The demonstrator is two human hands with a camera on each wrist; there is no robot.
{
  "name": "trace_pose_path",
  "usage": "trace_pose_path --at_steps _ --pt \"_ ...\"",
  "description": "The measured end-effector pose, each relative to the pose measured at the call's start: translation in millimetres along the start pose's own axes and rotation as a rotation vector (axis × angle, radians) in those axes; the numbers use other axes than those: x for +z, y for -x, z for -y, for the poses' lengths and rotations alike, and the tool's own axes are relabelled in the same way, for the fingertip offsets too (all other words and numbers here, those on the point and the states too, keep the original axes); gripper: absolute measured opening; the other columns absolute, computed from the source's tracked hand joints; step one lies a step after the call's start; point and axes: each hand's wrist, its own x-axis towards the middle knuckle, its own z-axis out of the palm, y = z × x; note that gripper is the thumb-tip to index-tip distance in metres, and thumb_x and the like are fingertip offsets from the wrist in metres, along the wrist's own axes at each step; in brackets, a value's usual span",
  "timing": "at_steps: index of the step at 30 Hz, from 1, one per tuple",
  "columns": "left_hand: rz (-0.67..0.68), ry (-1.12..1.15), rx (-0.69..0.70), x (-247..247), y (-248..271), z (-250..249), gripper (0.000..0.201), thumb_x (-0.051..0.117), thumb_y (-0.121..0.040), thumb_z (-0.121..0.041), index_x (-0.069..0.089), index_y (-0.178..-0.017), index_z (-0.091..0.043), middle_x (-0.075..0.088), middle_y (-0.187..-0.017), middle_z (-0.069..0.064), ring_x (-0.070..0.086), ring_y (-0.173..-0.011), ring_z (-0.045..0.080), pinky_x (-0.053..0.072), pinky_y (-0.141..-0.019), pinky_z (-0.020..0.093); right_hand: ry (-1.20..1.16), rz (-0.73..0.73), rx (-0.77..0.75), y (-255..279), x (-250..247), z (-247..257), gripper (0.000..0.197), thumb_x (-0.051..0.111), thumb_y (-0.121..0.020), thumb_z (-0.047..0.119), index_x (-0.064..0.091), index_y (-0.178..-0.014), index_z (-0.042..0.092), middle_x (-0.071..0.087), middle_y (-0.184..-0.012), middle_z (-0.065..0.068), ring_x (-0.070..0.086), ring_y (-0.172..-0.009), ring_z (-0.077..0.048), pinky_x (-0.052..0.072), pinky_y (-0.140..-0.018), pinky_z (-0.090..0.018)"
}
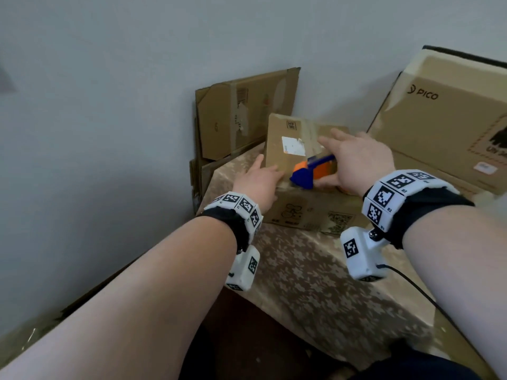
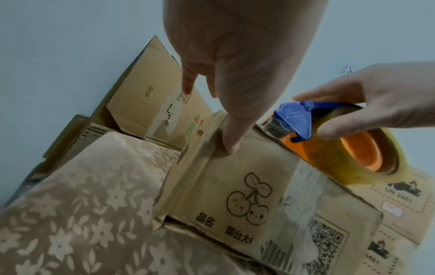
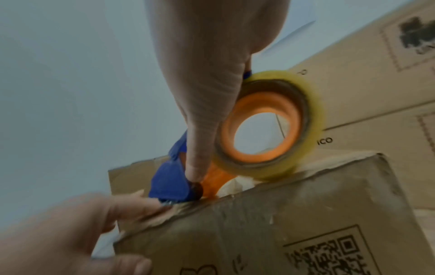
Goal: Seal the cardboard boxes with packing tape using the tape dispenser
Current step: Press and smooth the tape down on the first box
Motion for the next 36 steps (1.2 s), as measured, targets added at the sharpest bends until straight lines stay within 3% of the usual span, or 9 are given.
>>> trace_pose_path --at_steps 5,10,15,18,20,24,28,31,36 --pt "0.033 -0.101 -0.016 -9 -12 6 0.064 0.053 -0.093 -0.009 0.029 -0.148 -0.029 0.021 -0.157 -0.010 0.001 -0.148 0.024 0.026 -0.114 0.051 -0.337 -0.030 0.062 0 6 -16 0.090 0.065 -0.072 0.069 0.033 -0.147 0.032 0.047 -0.144 0.003 0.040 -0.124 -0.030 0.042 -0.097 -0.046" --pt "0.052 -0.207 -0.057 -21 -24 8 0.054 0.040 -0.091 0.002 0.041 -0.139 -0.021 0.037 -0.147 -0.004 0.005 -0.147 0.027 0.022 -0.114 0.054 -0.580 -0.110 0.117 -10 8 -24 0.048 0.032 -0.099 0.052 0.064 -0.119 0.024 0.064 -0.122 -0.001 0.052 -0.113 -0.026 0.029 -0.106 -0.042" --pt "0.091 -0.233 -0.102 -27 -38 1 0.036 0.044 -0.089 0.000 0.051 -0.123 -0.010 0.048 -0.133 0.010 0.036 -0.131 0.030 0.035 -0.105 0.043 -1.069 -0.048 0.238 -21 15 -29 0.034 0.041 -0.099 0.037 0.067 -0.116 0.024 0.061 -0.124 0.003 0.051 -0.109 -0.016 0.037 -0.091 -0.030" --pt "0.158 -0.154 -0.130 -31 -41 -3 0.048 0.056 -0.087 -0.003 0.042 -0.132 -0.012 0.054 -0.128 0.011 0.053 -0.114 0.029 0.047 -0.090 0.037 -1.269 -0.070 0.342 -26 22 -32 0.043 0.058 -0.088 0.043 0.062 -0.125 0.023 0.059 -0.128 0.002 0.053 -0.117 -0.018 0.041 -0.101 -0.034" --pt "0.197 -0.154 -0.142 -31 -43 -3 0.065 0.062 -0.085 -0.006 0.031 -0.142 -0.012 0.048 -0.137 0.013 0.052 -0.118 0.030 0.048 -0.094 0.039 -1.413 -0.024 0.446 -29 26 -35 0.061 0.068 -0.072 0.051 0.060 -0.125 0.023 0.063 -0.122 0.000 0.059 -0.111 -0.020 0.046 -0.100 -0.041" --pt "0.192 -0.170 -0.159 -29 -42 -5 0.076 0.065 -0.085 -0.009 0.021 -0.147 -0.013 0.045 -0.140 0.012 0.054 -0.116 0.030 0.049 -0.090 0.038 -1.578 0.140 0.497 -31 31 -42 0.034 0.071 -0.074 0.048 0.068 -0.087 0.018 0.072 -0.084 -0.003 0.067 -0.082 -0.022 0.053 -0.089 -0.039" --pt "0.215 -0.191 -0.180 -30 -42 -8 0.077 0.058 -0.087 -0.003 0.015 -0.149 -0.013 0.034 -0.150 0.013 0.051 -0.123 0.032 0.046 -0.095 0.038 -1.674 0.174 0.460 -27 37 -45 0.040 0.072 -0.078 0.048 0.067 -0.096 0.013 0.073 -0.079 -0.005 0.068 -0.069 -0.019 0.054 -0.072 -0.030" --pt "0.216 -0.247 -0.179 -30 -42 -11 0.082 0.055 -0.086 0.001 0.008 -0.152 -0.014 0.021 -0.157 0.012 0.043 -0.132 0.030 0.042 -0.102 0.037 -1.645 0.137 0.396 -25 39 -50 0.035 0.072 -0.079 0.044 0.068 -0.093 0.011 0.068 -0.067 -0.001 0.061 -0.061 -0.015 0.050 -0.071 -0.028" --pt "0.279 -0.378 -0.159 -30 -46 -20 0.085 0.051 -0.089 0.005 -0.001 -0.153 -0.018 0.004 -0.160 0.005 0.023 -0.144 0.024 0.032 -0.109 0.035 -1.574 0.135 0.331 -18 45 -68 0.043 0.072 -0.076 0.045 0.071 -0.100 0.009 0.068 -0.078 -0.007 0.061 -0.072 -0.021 0.049 -0.078 -0.033"
